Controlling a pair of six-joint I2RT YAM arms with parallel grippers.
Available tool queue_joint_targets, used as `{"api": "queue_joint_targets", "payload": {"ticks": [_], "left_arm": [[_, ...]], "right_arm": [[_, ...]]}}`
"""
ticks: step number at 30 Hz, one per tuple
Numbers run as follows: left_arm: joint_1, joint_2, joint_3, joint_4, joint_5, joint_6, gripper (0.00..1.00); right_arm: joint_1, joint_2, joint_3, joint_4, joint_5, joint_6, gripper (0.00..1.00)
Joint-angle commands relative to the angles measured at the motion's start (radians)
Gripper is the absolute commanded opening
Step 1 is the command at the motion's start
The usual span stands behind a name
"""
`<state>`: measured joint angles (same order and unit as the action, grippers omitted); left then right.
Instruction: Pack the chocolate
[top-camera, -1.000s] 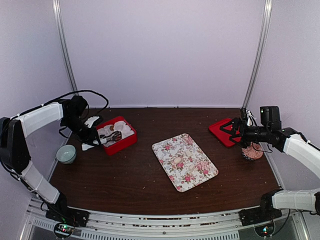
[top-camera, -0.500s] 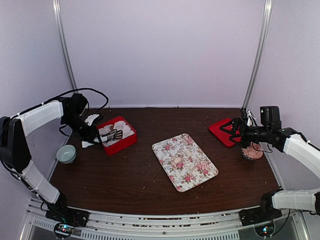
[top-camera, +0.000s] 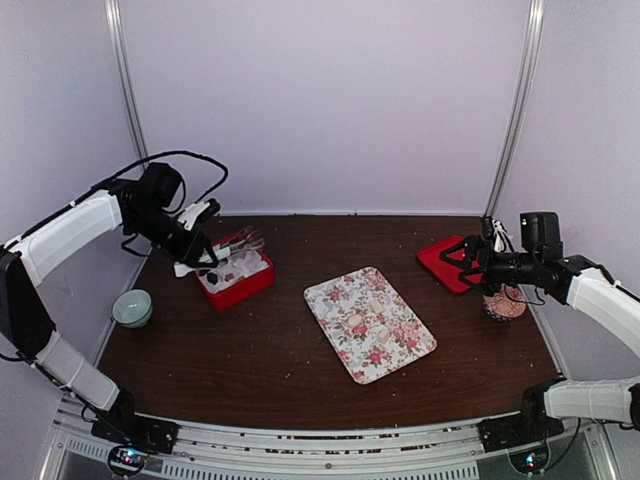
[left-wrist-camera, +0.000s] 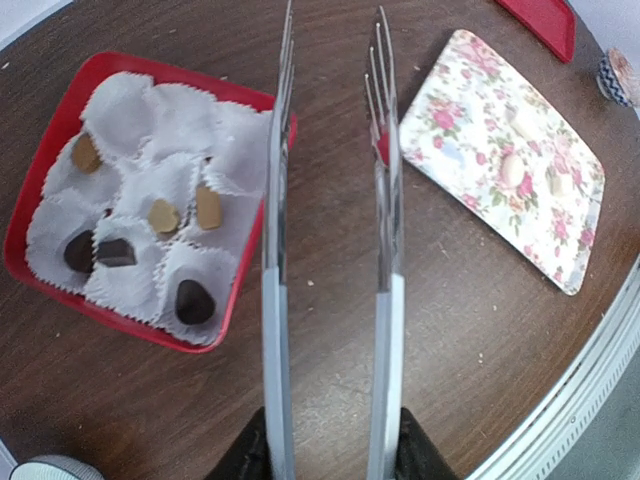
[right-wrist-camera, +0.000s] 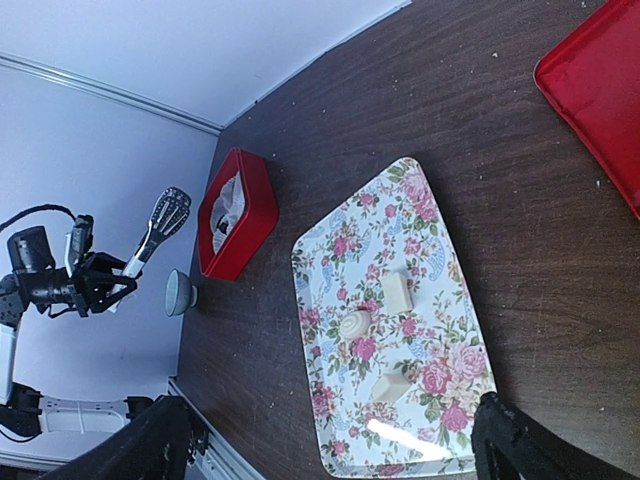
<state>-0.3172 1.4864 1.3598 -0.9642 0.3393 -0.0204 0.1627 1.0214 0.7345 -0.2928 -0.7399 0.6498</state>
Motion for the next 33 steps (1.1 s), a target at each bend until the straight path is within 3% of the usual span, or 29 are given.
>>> {"api": "queue_joint_targets", "payload": {"ticks": [1, 8, 16, 33], "left_arm": [[-0.123, 0.005, 0.02, 0.096, 0.005, -0.008, 0.36], [-0.335, 0.104, 0.032, 0.159, -0.051, -0.016, 0.37], [-0.489, 0.211, 0.04, 0.184, -0.1, 0.01, 0.37], [-0.582, 0.371, 0.132, 0.2, -0.146, 0.015, 0.38]], "right_arm": [[-0.003, 0.0, 0.049, -0.016, 0.028, -0.049, 1.0], [-0.003, -0.008, 0.069, -0.063, 0.049, -0.089, 1.0], [-0.006, -0.024, 0.071, -0.098, 0.056, -0.109, 1.0], [-0.018, -0.061, 0.059, -0.136, 0.048, -0.134, 1.0]]}}
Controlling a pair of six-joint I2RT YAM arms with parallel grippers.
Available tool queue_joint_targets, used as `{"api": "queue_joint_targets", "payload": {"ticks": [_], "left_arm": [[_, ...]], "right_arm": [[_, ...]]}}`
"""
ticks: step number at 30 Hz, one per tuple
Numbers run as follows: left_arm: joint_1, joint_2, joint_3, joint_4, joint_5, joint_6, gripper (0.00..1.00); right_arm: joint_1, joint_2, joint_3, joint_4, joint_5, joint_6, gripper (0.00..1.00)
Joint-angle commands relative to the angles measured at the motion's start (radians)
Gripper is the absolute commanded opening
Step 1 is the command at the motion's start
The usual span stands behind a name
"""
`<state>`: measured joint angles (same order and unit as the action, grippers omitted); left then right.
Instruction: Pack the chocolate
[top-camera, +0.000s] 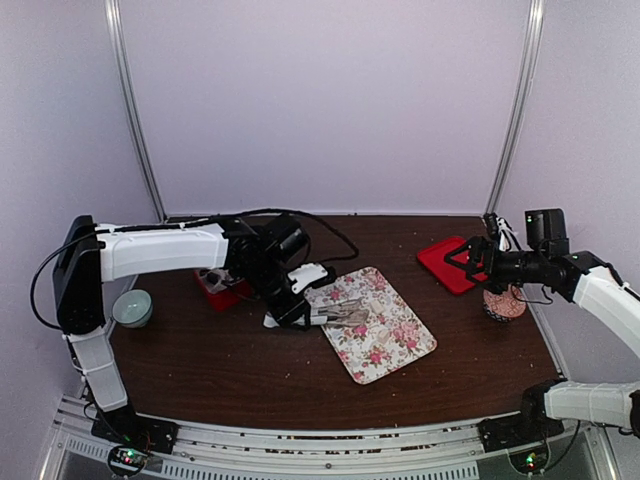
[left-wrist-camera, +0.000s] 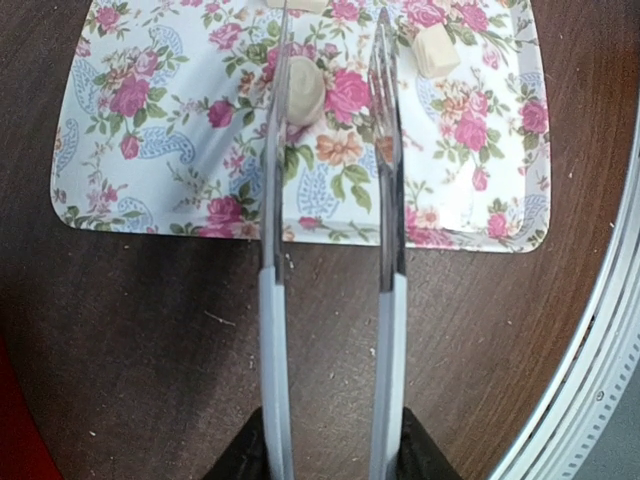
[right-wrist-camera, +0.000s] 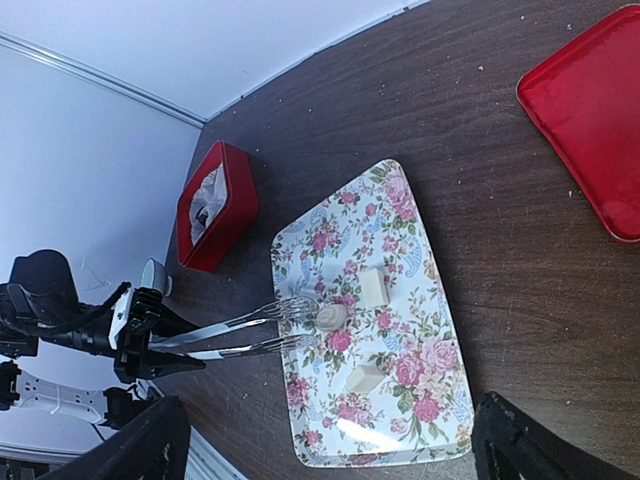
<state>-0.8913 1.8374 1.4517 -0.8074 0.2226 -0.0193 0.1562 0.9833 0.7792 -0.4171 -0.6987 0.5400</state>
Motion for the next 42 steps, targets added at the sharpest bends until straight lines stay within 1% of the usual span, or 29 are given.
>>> {"api": "queue_joint_targets", "payload": {"ticks": [1, 12, 14, 20, 24, 27, 31, 35, 39, 42], "left_arm": [[-0.008, 0.023, 0.042, 0.043, -0.036, 0.012, 0.38], [-0.009, 0.063, 0.036, 0.022, -0.058, 0.021, 0.37], [-0.009, 0.068, 0.041, 0.014, -0.069, 0.022, 0.35], [-0.008, 0.068, 0.071, -0.003, -0.083, 0.013, 0.24], [-0.002, 0.056, 0.092, -0.019, -0.078, 0.011, 0.2], [0.022, 0.026, 0.093, -0.018, -0.059, 0.003, 0.18], [0.069, -0.034, 0.075, -0.009, -0.013, -0.002, 0.16], [0.145, -0.108, 0.048, -0.003, 0.03, -0.01, 0.16], [0.255, -0.193, 0.016, -0.011, 0.036, -0.007, 0.16], [0.375, -0.236, -0.002, -0.019, 0.038, -0.006, 0.16]], "right_arm": [[-0.012, -0.024, 0.014, -0.012, 0.006, -0.024, 1.0], [-0.023, -0.028, 0.009, -0.02, -0.002, -0.034, 1.0], [-0.024, -0.028, 0.01, -0.02, -0.002, -0.035, 1.0], [-0.027, -0.027, 0.011, -0.02, -0.004, -0.035, 1.0], [-0.029, -0.028, 0.01, -0.02, -0.005, -0.035, 1.0], [-0.03, -0.028, 0.008, -0.019, -0.005, -0.034, 1.0], [-0.029, -0.028, 0.004, -0.021, -0.005, -0.036, 1.0], [-0.03, -0.028, 0.004, -0.024, -0.006, -0.038, 1.0], [-0.03, -0.026, 0.005, -0.026, -0.007, -0.042, 1.0], [-0.032, -0.025, 0.009, -0.029, -0.005, -0.044, 1.0]]}}
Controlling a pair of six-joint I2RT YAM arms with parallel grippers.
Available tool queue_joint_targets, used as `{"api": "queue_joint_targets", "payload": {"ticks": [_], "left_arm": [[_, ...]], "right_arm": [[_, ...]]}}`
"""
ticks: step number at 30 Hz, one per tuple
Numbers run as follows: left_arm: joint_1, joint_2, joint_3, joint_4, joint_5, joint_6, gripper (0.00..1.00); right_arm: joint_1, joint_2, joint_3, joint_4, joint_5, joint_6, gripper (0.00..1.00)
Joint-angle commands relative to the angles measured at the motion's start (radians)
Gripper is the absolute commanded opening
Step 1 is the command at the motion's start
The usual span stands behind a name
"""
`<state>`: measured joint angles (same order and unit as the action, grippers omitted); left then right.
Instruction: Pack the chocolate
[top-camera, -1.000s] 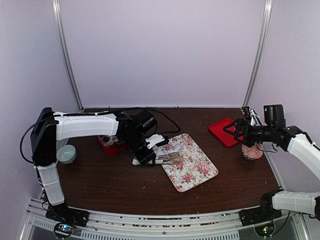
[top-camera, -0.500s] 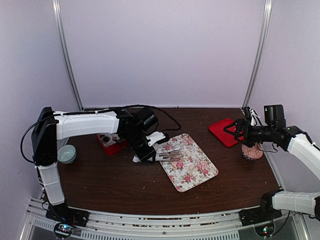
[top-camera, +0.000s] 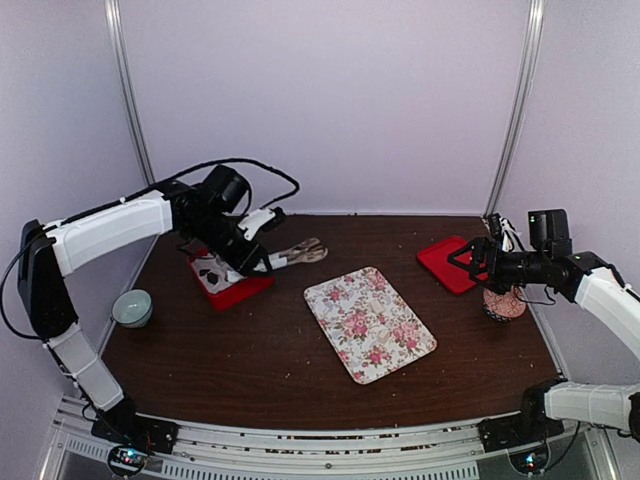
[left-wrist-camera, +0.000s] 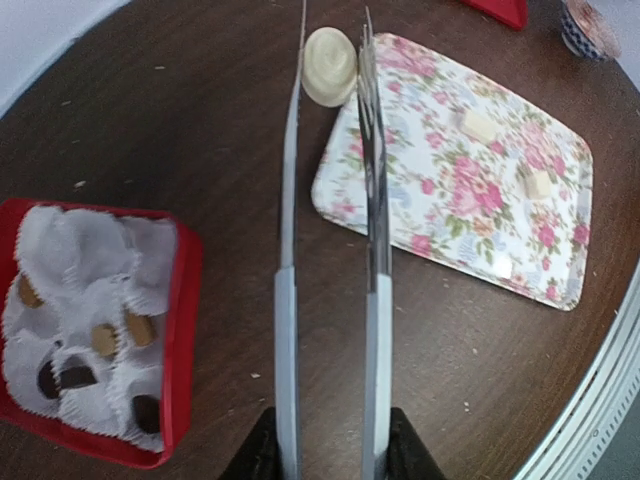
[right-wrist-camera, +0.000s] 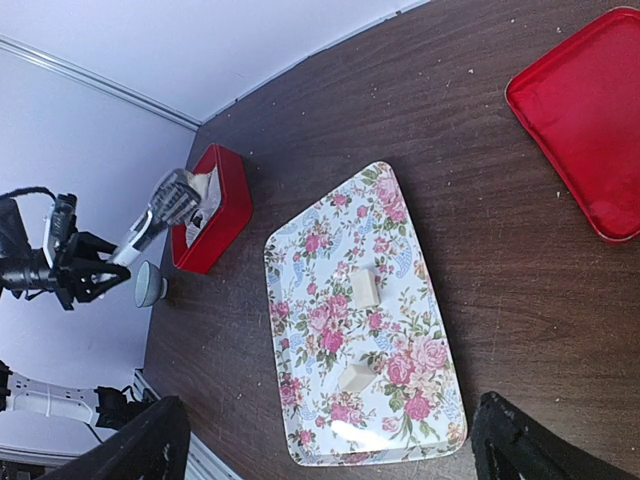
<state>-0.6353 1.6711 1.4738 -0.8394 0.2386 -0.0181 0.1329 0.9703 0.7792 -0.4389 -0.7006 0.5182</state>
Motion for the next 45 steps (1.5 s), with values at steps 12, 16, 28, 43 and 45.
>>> {"api": "queue_joint_targets", "payload": {"ticks": [12, 16, 28, 43, 45], "left_arm": [[0.388, -0.06, -0.07, 0.0, -0.042, -0.029, 0.17], [0.394, -0.016, -0.061, -0.003, -0.12, -0.047, 0.17], [0.41, 0.087, -0.019, -0.004, -0.174, -0.052, 0.17], [0.411, 0.178, 0.078, -0.021, -0.137, -0.034, 0.26], [0.412, 0.183, 0.085, -0.023, -0.13, -0.037, 0.3]], "right_arm": [[-0.009, -0.002, 0.017, 0.002, 0.002, -0.014, 1.0], [-0.008, -0.004, 0.012, 0.001, 0.005, -0.009, 1.0], [-0.01, -0.01, 0.015, -0.001, 0.024, 0.003, 1.0], [-0.01, -0.028, 0.003, -0.003, 0.047, 0.019, 1.0], [-0.01, -0.027, 0.003, -0.004, 0.049, 0.021, 1.0]]}}
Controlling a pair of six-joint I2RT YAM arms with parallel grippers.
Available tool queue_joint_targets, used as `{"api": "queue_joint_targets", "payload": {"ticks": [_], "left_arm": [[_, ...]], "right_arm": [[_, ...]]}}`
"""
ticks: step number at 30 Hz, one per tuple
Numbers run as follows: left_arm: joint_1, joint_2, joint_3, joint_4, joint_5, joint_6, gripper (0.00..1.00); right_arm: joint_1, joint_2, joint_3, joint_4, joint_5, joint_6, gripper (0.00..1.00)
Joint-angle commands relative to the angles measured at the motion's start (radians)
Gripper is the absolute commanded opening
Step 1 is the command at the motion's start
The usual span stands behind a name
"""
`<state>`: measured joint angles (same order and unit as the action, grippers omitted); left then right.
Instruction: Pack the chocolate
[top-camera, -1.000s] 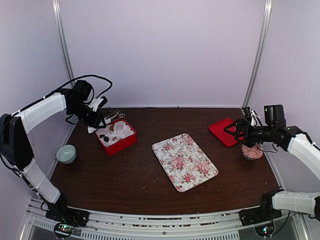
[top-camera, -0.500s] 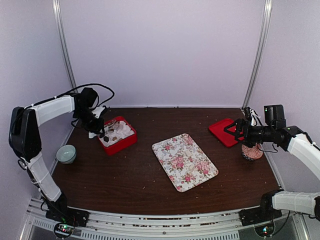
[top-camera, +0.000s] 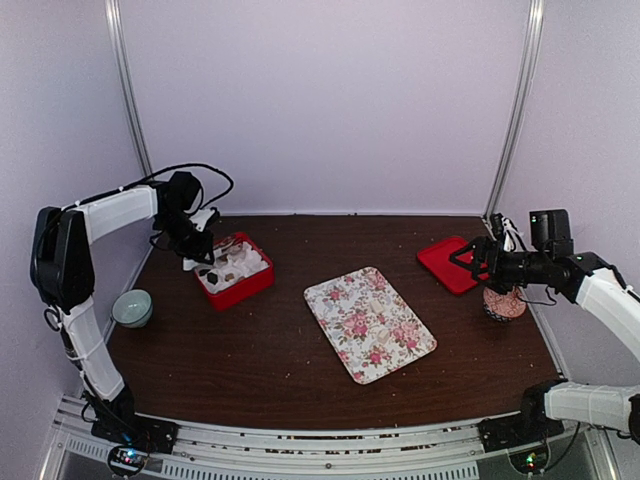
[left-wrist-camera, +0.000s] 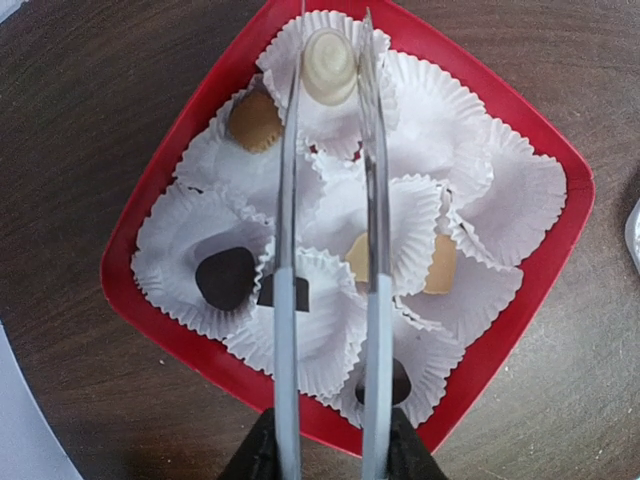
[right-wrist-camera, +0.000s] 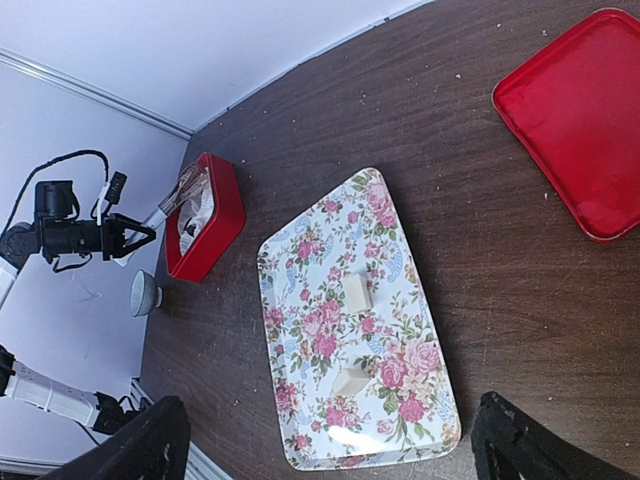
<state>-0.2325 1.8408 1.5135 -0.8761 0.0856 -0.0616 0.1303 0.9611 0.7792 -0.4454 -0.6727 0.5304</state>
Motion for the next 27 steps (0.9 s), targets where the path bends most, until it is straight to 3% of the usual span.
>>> {"api": "queue_joint_targets", "payload": {"ticks": [1, 9, 23, 27], "left_arm": [[0.009, 0.013, 0.048, 0.013, 0.024, 0.007, 0.31], [0.009, -0.006, 0.042, 0.007, 0.03, 0.005, 0.39], [0.003, -0.185, -0.002, 0.049, 0.11, 0.002, 0.38], [-0.044, -0.227, -0.028, 0.075, 0.148, 0.017, 0.38]], "right_arm": [[-0.008, -0.018, 0.005, 0.003, 0.021, 0.009, 1.0], [-0.008, -0.004, 0.011, 0.019, 0.018, 0.014, 1.0], [-0.008, 0.023, 0.01, 0.065, 0.0, 0.024, 1.0], [-0.008, 0.044, 0.009, 0.089, -0.008, 0.031, 1.0]]}}
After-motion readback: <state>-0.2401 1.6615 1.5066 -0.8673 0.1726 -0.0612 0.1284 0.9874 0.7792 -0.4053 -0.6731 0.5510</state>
